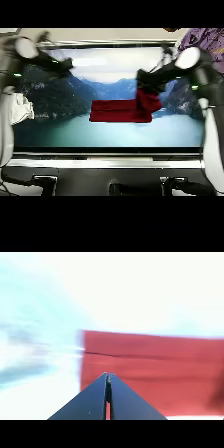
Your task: Fold the clothes and pants, and hang the long-sleeved shirts on hangers.
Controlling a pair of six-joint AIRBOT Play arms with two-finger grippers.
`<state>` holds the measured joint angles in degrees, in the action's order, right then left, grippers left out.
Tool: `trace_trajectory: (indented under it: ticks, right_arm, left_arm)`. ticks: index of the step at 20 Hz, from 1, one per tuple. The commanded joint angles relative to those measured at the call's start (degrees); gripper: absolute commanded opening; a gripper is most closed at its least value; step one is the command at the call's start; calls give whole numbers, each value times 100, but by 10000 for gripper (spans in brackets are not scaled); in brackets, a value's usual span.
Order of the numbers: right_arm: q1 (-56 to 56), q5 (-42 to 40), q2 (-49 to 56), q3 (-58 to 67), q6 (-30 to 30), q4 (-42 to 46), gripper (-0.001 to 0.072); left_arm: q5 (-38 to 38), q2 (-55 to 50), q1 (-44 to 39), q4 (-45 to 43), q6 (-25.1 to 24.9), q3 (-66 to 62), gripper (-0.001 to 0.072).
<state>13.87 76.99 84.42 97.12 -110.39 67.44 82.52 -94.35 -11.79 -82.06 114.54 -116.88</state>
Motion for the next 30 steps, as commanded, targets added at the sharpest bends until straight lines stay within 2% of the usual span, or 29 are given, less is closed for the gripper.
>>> trace_trajectory:
  ticks: [1,7,14,16,17,18,19,22,25,27,30]
  right_arm:
    - [935,-592,516,4,-575,-22,24]
    - [1375,-1217,1196,4,-730,-483,24]
    - [1394,-1530,1567,4,-560,-597,30]
    - [1397,-1784,1635,4,-306,-957,131]
    - [1397,-1926,1646,4,-149,-1198,148]
    - [1394,-2022,1646,4,72,-1497,201]
    - [1394,-2033,1644,4,247,-1786,297]
    - [1394,-1696,1606,4,966,-2653,323]
    - [1163,-1408,1281,7,1180,-2614,325]
    - [568,-1211,951,7,1215,-2614,408]
    - [-852,-612,595,4,1808,-2616,458]
  left_arm:
    - [525,730,968,-496,-232,0,19]
    - [772,931,1784,-496,-531,48,19]
    - [743,925,1849,-496,-529,417,19]
    - [743,907,1849,-496,-529,442,19]
    - [743,901,1849,-496,-529,442,19]
    - [743,890,1849,-496,-529,442,19]
    - [743,879,1849,-496,-527,442,19]
    - [743,844,1849,-496,-525,442,19]
    - [743,828,1849,-496,-507,442,19]
    - [745,828,1849,-496,-507,442,19]
    - [745,828,1849,-496,-507,439,19]
